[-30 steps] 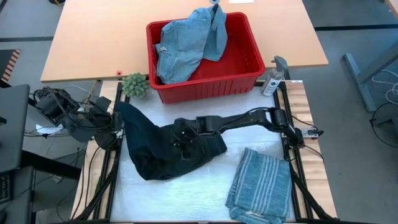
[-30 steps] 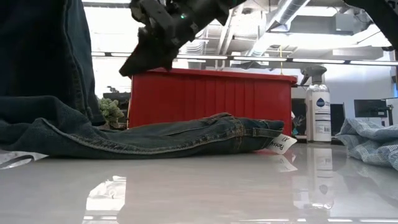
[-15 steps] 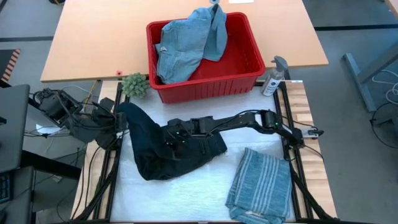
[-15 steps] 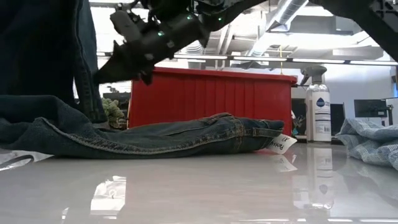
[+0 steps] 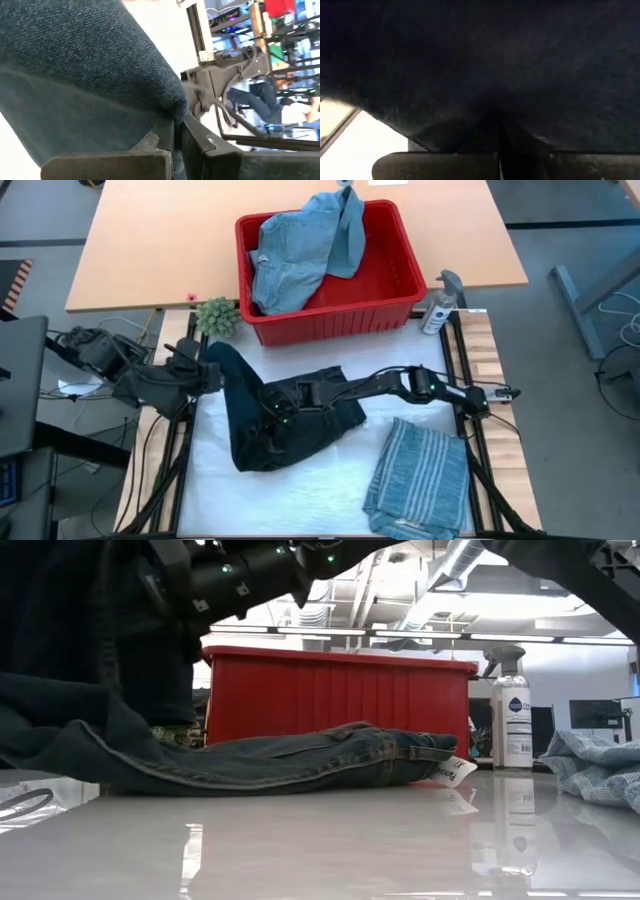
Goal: Fold Laundry from Bin
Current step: Fold the blue denim pants
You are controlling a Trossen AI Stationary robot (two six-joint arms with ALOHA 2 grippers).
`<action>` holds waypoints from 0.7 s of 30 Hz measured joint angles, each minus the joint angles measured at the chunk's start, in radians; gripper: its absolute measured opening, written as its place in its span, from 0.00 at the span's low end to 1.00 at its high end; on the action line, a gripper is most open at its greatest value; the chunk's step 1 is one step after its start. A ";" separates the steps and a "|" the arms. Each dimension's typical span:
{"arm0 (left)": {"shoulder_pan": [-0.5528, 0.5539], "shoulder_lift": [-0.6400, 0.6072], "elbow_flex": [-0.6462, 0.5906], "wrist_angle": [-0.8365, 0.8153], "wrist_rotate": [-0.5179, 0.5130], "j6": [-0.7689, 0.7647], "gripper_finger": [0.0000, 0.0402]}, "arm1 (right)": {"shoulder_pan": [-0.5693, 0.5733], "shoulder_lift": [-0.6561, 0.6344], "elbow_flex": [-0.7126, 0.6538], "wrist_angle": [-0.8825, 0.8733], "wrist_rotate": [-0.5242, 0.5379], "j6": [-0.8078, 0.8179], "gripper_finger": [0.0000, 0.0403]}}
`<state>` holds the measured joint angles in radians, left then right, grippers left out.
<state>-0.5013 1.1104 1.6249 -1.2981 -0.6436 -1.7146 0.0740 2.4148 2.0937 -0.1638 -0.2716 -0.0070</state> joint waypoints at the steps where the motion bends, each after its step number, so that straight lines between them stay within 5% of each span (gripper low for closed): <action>1: 0.009 0.008 0.000 -0.003 0.004 0.010 0.00 | 0.004 0.001 -0.002 -0.004 -0.017 0.007 0.04; 21: 0.108 0.181 0.000 0.032 0.105 0.161 0.01 | -0.020 -0.009 -0.002 -0.188 -0.055 -0.054 0.04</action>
<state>-0.3935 1.2912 1.6249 -1.2663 -0.5391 -1.5538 0.0544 2.4054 2.0914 -0.3517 -0.3265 -0.0608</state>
